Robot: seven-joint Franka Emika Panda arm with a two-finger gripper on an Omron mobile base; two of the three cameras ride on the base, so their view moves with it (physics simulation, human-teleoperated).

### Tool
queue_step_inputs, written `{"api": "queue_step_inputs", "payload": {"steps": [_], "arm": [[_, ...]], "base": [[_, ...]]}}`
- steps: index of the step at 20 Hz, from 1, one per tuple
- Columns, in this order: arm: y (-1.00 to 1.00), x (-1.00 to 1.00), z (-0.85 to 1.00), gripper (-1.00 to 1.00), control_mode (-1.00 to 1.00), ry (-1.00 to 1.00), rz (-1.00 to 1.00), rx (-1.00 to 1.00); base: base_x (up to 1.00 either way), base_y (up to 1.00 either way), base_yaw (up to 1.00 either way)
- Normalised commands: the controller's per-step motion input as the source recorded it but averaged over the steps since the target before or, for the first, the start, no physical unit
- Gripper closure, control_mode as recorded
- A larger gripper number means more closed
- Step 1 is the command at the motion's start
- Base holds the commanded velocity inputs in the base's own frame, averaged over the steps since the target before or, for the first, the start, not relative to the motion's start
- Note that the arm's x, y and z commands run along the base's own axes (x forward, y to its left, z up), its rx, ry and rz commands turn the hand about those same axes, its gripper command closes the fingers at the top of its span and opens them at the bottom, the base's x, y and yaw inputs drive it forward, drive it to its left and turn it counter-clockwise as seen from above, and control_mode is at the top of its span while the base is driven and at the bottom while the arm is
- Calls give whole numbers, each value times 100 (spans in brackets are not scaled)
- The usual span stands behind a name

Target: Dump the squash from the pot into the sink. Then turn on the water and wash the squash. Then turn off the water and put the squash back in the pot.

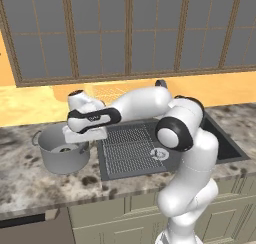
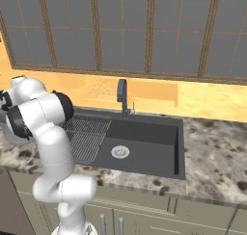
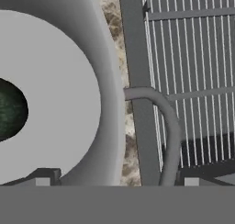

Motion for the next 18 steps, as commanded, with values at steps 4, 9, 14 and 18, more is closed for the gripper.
{"api": "queue_step_inputs", "payload": {"steps": [4, 9, 14, 18], "arm": [[0, 30, -45, 100, -100, 13, 0, 13], [0, 4, -17, 100, -100, 5, 0, 4], [-14, -16, 29, 100, -100, -12, -1, 0], [-44, -22, 94, 100, -100, -20, -7, 0]], "base": [[0, 0, 0], [0, 0, 0], [0, 0, 0], [0, 0, 0]]}}
